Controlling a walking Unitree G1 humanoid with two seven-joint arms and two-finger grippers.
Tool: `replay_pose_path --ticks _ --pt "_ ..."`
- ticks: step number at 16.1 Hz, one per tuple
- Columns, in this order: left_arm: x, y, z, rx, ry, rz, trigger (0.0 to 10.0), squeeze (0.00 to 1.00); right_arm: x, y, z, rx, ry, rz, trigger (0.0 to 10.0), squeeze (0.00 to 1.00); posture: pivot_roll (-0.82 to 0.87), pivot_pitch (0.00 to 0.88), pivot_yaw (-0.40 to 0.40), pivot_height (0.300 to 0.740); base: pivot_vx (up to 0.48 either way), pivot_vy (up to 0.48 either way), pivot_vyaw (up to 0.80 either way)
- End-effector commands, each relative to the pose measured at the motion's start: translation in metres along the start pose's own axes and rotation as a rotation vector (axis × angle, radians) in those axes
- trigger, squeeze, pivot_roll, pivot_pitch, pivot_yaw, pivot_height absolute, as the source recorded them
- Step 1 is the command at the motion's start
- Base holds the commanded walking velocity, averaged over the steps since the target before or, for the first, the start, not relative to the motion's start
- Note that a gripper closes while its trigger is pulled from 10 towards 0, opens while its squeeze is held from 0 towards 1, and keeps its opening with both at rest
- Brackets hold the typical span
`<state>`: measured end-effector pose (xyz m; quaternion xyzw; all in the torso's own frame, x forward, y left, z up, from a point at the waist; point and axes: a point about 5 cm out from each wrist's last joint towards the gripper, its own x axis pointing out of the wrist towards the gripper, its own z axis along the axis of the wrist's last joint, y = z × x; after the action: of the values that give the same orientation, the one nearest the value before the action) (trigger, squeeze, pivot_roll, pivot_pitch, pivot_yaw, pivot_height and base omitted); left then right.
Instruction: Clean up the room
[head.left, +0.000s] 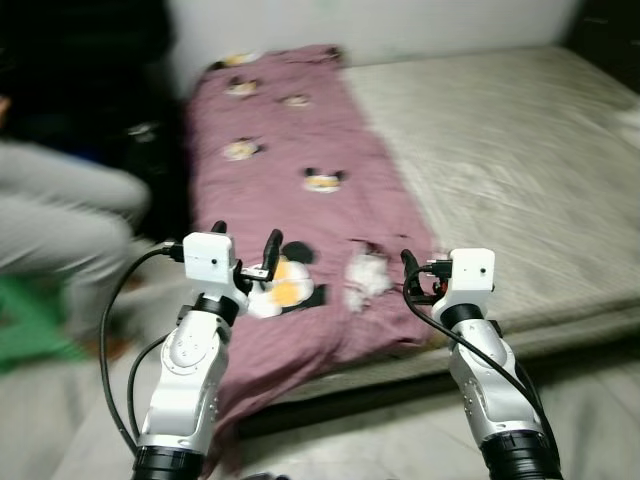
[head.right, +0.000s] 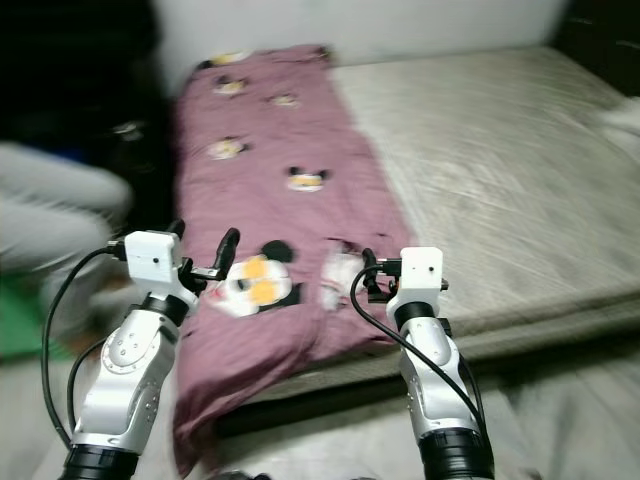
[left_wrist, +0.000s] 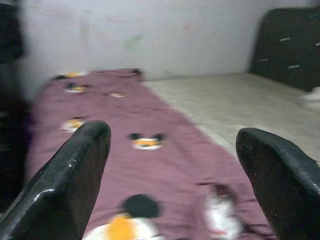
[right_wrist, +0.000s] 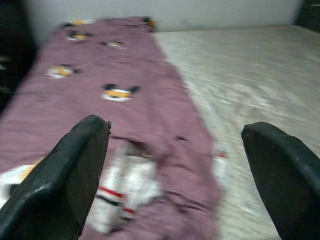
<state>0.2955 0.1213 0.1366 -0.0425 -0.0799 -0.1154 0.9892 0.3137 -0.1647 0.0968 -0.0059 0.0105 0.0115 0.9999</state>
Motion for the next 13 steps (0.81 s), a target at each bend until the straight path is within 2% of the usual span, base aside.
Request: replay_pose_path --ticks 1,10,13 --pt "-0.0007 -0.0006 0.0006 0.006 -0.003 -0.013 10.0 0.0 0.0 0.0 0.0002 0.003 -0.004 -0.007 10.0 0.0 -0.08 0.106 0.051 0.74 0.304 0.0 0.0" --pt "0.0016 -0.0013 0.0006 0.005 -0.007 -0.017 10.0 0.0 0.0011 0.0018 0.001 -0.003 -0.014 0.004 10.0 0.0 -0.09 0.106 0.055 0.74 0.302 0.0 0.0" --pt "0.003 -0.001 0.0009 -0.004 -0.009 -0.003 10.0 0.0 0.0017 0.0015 0.0014 0.001 -0.015 0.0 10.0 0.0 -0.08 0.104 0.056 0.74 0.0 0.0 0.0"
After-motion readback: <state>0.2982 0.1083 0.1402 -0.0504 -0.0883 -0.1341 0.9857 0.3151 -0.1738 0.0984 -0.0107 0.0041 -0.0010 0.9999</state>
